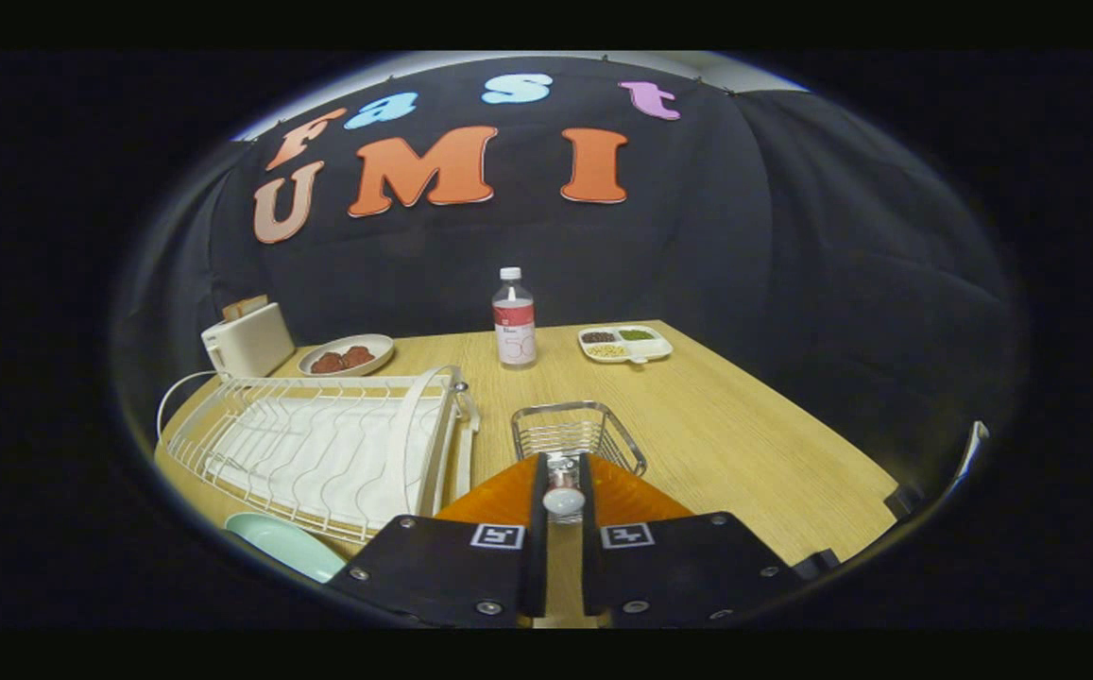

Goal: Take the plate from the dish rack, then take the spoon from the basket and place it into the plate.

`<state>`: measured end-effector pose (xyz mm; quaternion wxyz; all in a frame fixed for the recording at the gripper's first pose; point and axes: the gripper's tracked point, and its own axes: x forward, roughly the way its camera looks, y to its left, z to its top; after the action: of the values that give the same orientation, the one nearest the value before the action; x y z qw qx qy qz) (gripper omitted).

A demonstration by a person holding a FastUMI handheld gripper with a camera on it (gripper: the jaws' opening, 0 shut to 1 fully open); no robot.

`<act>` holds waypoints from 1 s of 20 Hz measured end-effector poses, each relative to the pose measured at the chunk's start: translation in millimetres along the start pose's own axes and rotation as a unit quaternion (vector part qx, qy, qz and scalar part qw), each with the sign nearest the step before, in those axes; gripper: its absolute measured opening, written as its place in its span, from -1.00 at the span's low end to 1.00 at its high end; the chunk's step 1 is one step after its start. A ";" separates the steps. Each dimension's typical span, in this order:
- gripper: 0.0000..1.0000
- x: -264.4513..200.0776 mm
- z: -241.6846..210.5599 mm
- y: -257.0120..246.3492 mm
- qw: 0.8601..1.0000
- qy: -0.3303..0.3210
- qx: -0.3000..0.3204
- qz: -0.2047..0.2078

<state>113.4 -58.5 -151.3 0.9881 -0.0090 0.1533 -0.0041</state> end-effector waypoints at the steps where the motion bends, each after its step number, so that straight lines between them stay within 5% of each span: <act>1: -0.61 -0.2 -1.0 1.6 1.000 0.002 0.000 0.003; 12: -0.79 -66.6 51.2 -5.8 0.999 -0.048 -0.003 -0.003; 20: -0.79 -145.1 66.0 27.2 0.996 -0.069 0.012 0.050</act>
<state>-4.7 -28.6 -44.9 0.9954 0.0105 0.0851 0.0437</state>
